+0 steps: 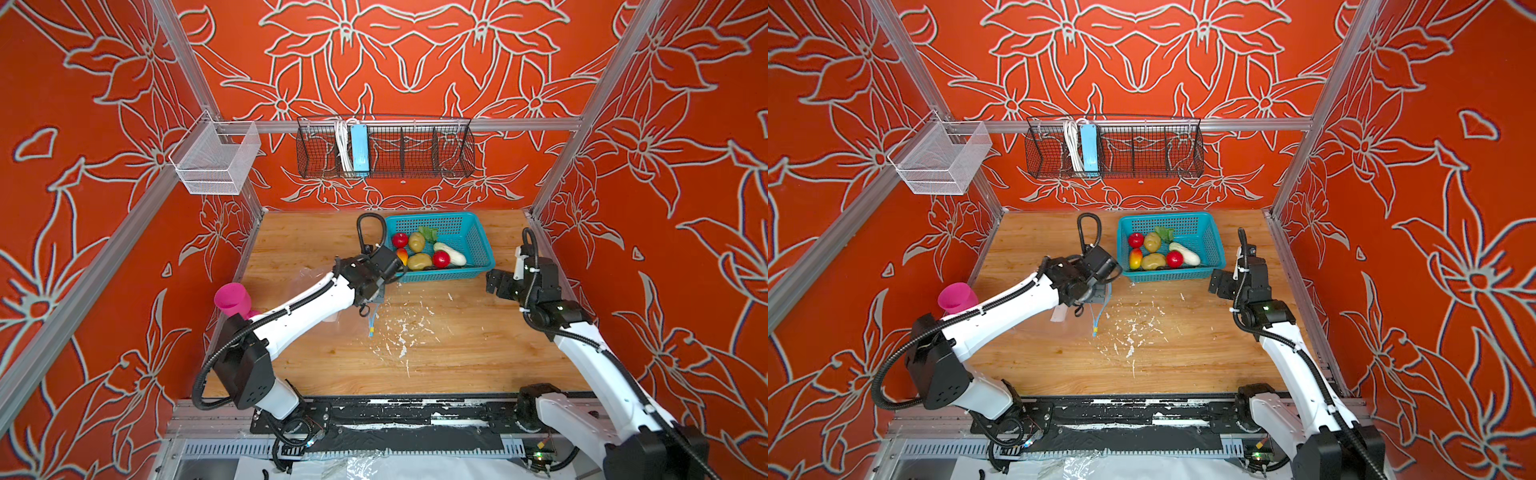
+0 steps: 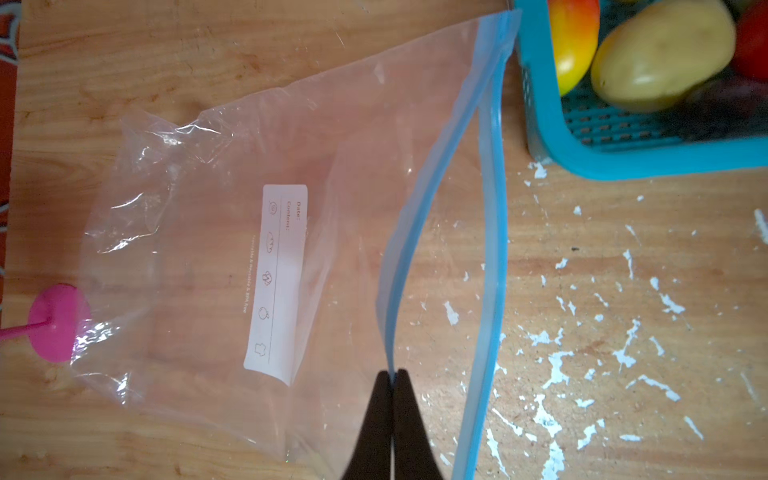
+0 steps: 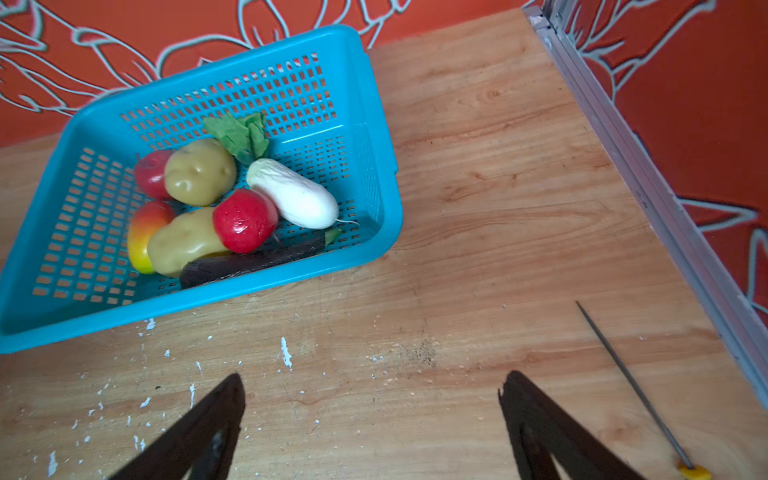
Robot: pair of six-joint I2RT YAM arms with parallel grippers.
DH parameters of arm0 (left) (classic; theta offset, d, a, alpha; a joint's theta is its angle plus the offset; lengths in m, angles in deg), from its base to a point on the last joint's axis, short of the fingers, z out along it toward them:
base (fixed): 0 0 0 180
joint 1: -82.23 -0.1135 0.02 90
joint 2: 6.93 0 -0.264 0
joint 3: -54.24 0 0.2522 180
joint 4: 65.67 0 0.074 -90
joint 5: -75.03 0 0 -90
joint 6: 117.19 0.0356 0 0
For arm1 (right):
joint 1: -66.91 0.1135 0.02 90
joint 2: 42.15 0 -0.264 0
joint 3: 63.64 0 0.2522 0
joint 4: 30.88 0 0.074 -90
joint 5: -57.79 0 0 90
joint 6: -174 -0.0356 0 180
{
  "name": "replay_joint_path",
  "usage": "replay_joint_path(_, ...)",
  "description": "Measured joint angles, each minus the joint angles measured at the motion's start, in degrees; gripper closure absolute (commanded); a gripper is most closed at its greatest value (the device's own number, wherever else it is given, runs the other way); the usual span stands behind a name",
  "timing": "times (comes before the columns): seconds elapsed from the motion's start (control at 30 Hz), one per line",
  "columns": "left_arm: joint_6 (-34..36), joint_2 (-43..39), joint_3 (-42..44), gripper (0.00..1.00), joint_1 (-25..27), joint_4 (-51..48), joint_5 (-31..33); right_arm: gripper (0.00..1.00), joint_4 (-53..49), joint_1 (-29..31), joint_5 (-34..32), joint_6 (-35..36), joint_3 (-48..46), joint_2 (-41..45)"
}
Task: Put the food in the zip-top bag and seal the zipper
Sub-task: 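Lift the bag opening with the left gripper while the right gripper moves over the basket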
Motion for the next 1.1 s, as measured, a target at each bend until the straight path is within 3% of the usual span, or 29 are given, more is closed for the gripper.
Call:
replay_joint_path(0.6, 13.6, 2.7, -10.8, 1.00, -6.2, 4.6, -9.4, 0.02, -6.5, 5.8, -1.1, -3.0, 19.3, -22.2)
replay_joint_path(1.1, 16.8, 6.5, -10.5, 1.00, -7.9, 7.4, -11.1, 0.04, -8.7, 7.0, -0.9, -4.9, 28.7, -30.3)
